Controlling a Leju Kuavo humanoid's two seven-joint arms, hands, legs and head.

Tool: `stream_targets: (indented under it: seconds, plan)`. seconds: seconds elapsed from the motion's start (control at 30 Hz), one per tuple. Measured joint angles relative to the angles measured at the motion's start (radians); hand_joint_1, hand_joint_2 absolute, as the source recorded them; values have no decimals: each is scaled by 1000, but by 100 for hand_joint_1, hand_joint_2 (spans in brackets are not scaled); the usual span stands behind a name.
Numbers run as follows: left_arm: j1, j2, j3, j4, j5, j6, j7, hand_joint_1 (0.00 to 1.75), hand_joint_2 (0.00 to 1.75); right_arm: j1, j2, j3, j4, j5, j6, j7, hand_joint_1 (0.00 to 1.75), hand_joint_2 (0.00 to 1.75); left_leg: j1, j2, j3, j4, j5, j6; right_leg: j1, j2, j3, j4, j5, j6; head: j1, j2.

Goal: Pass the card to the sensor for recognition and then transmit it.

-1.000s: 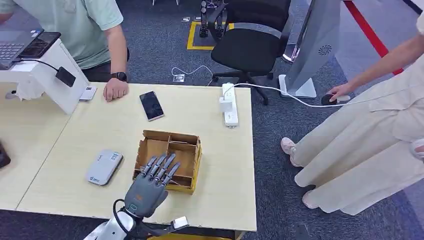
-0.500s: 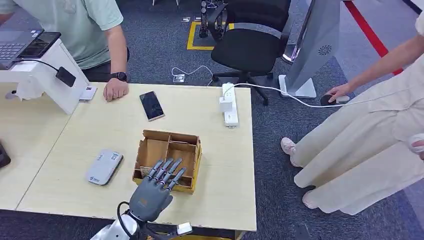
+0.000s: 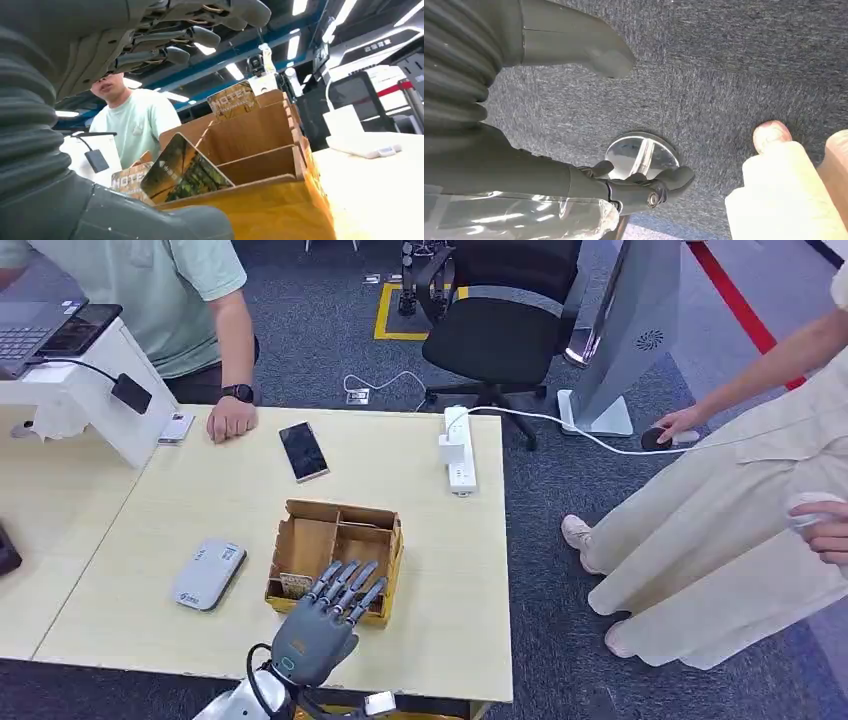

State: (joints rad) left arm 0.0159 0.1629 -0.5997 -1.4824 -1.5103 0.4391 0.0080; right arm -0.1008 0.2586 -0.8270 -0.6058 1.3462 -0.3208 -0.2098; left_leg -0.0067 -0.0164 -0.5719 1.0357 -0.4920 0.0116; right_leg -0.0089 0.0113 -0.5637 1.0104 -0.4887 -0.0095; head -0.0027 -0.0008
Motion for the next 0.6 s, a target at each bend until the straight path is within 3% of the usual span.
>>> stream_targets:
  seconds: [0.6]
  plan:
    - [-50, -31, 0, 59, 0, 3, -13, 0, 175, -6, 0, 21, 8, 6, 0, 1, 0, 175, 0, 0, 0, 0, 0, 0, 0, 0, 0, 0, 0, 0, 0, 0]
